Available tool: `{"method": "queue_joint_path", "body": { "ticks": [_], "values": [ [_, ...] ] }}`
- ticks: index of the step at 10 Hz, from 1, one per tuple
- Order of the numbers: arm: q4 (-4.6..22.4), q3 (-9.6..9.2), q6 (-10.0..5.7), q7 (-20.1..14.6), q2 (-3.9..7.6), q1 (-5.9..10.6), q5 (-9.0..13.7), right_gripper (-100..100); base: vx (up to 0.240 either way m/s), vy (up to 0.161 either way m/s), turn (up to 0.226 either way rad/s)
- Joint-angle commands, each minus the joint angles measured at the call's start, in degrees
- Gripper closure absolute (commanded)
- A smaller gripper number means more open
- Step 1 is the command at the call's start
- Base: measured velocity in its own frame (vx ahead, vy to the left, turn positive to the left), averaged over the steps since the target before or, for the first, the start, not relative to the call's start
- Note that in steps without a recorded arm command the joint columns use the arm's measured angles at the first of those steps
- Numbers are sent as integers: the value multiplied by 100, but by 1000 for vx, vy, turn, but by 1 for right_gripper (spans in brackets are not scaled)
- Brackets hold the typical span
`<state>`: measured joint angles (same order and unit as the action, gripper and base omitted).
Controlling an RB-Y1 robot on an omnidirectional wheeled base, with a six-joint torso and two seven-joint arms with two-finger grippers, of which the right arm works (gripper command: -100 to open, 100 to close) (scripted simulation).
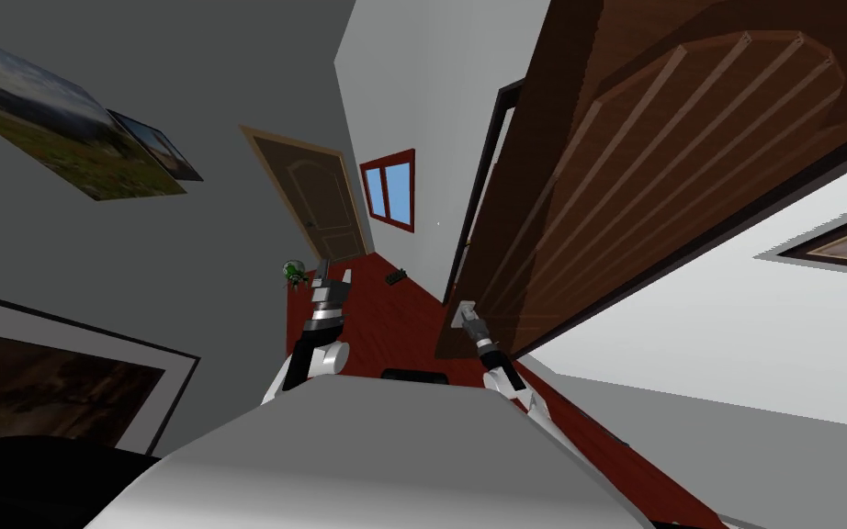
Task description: Pull the door open
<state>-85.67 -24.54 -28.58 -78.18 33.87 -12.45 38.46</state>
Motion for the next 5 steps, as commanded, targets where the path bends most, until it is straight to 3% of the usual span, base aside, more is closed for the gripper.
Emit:
{"method": "queue_joint_path", "body": {
  "ticks": [1, 3, 4, 5],
  "values": [
    [-139, -125, -105, -83, 152, -182, -43, 100, -39, -26, 61],
    [-343, -240, -235, -183, 322, -373, -76, 100, -69, -52, 61],
    [-483, -317, -315, -261, 437, -494, -89, 100, -168, -103, 63],
    [-525, -340, -339, -285, 471, -529, -92, 100, -183, -112, 44]
  ]
}}
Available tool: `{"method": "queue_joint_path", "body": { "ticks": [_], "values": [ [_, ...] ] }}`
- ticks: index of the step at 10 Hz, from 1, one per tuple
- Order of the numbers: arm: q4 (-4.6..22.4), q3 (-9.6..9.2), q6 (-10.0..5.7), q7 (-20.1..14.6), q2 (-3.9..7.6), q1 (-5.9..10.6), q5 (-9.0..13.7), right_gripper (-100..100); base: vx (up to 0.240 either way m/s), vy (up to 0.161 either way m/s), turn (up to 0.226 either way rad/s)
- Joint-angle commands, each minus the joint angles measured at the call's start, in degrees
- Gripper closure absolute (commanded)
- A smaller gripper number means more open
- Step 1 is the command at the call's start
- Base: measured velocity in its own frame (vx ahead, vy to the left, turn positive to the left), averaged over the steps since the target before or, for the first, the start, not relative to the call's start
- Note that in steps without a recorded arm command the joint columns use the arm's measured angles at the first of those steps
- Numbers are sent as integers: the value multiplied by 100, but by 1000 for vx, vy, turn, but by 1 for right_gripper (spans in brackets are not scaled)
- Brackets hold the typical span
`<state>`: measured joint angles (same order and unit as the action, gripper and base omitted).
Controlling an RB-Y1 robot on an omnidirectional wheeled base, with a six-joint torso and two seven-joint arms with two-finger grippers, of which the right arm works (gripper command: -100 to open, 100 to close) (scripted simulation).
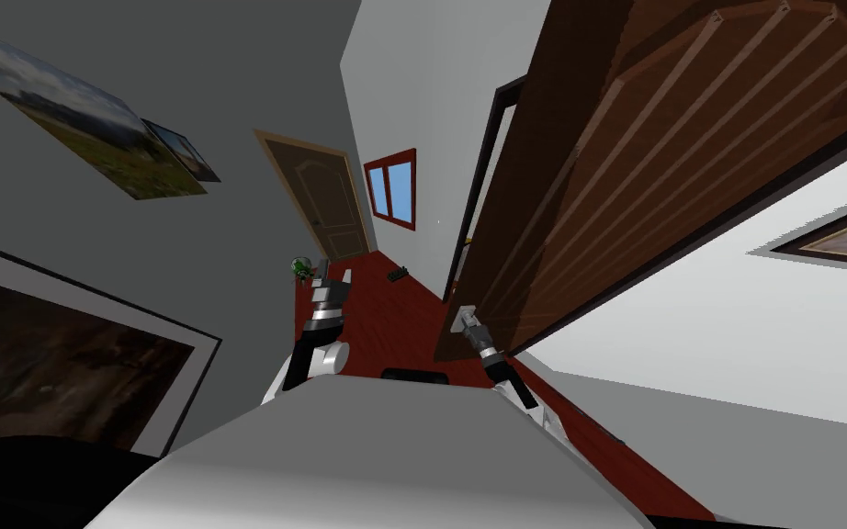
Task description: Pull the door open
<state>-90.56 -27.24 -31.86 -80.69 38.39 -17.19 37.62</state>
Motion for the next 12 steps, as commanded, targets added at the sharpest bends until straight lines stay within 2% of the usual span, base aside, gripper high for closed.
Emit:
{"method": "queue_joint_path", "body": {
  "ticks": [1, 3, 4, 8, 12],
  "values": [
    [-109, -108, -49, -79, 79, -115, -12, 100, -197, -108, 11],
    [-203, -159, -96, -139, 156, -189, -14, 100, -200, -118, -4],
    [-165, -139, -65, -119, 139, -163, -11, 100, -76, -49, 3],
    [-149, -223, -188, -76, 103, -276, -96, 100, -27, -68, 232],
    [-135, -273, -359, -31, 81, -405, -173, 100, -58, -79, 298]
  ]
}}
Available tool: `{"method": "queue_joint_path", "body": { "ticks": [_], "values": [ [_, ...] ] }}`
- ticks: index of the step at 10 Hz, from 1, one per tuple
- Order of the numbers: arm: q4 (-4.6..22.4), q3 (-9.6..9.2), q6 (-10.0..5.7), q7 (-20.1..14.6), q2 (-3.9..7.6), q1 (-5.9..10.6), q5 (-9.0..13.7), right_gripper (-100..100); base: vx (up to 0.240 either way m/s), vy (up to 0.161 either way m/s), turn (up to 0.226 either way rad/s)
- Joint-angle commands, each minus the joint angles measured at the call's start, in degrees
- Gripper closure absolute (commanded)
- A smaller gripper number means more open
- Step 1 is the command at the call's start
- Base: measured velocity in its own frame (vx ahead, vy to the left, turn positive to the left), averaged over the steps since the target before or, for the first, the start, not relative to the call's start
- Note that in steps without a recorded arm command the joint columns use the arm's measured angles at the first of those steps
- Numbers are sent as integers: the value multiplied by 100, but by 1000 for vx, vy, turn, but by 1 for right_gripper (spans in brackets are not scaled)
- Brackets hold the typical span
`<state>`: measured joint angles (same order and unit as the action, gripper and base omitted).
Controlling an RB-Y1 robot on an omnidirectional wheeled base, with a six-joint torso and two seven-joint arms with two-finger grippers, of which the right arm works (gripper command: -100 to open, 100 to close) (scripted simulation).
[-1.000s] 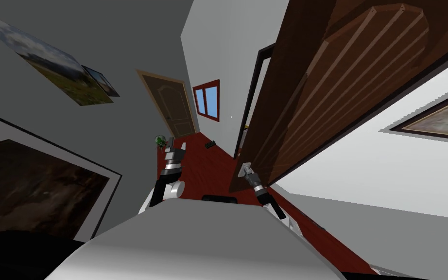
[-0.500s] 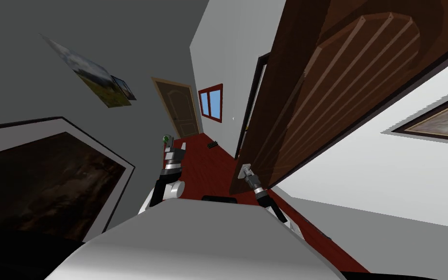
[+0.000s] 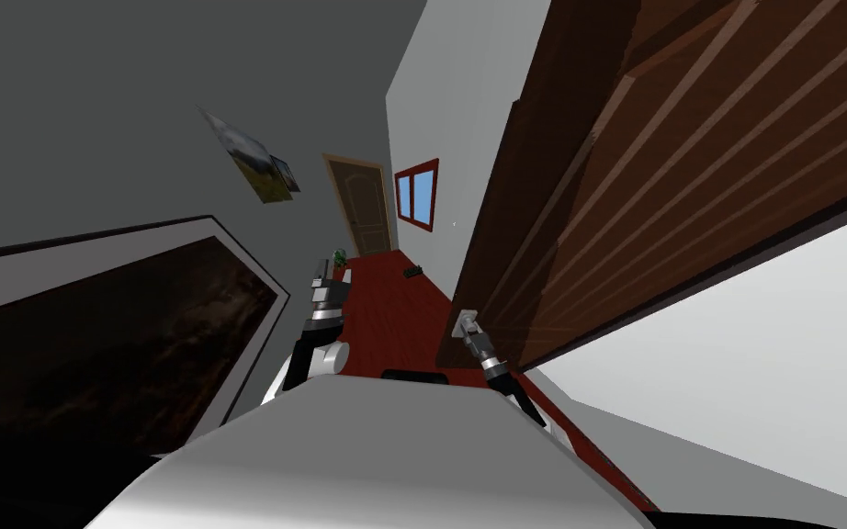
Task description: Pull the door open
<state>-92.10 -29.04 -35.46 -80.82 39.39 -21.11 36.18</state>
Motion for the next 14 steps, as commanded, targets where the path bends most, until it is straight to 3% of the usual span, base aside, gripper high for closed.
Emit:
{"method": "queue_joint_path", "body": {
  "ticks": [1, 4, 9, 12, 14],
  "values": [
    [25, -105, -63, -6, -20, -63, -49, 100, -73, -61, 336],
    [32, -114, -198, 4, -5, -169, -72, 100, -60, -42, 279],
    [31, -84, -391, -24, 65, -328, -52, 100, -46, -13, 171],
    [29, -74, -420, -33, 82, -353, -43, 100, -29, -1, 70],
    [21, -11, -508, -94, 172, -443, 21, 100, -30, 11, 135]
  ]
}}
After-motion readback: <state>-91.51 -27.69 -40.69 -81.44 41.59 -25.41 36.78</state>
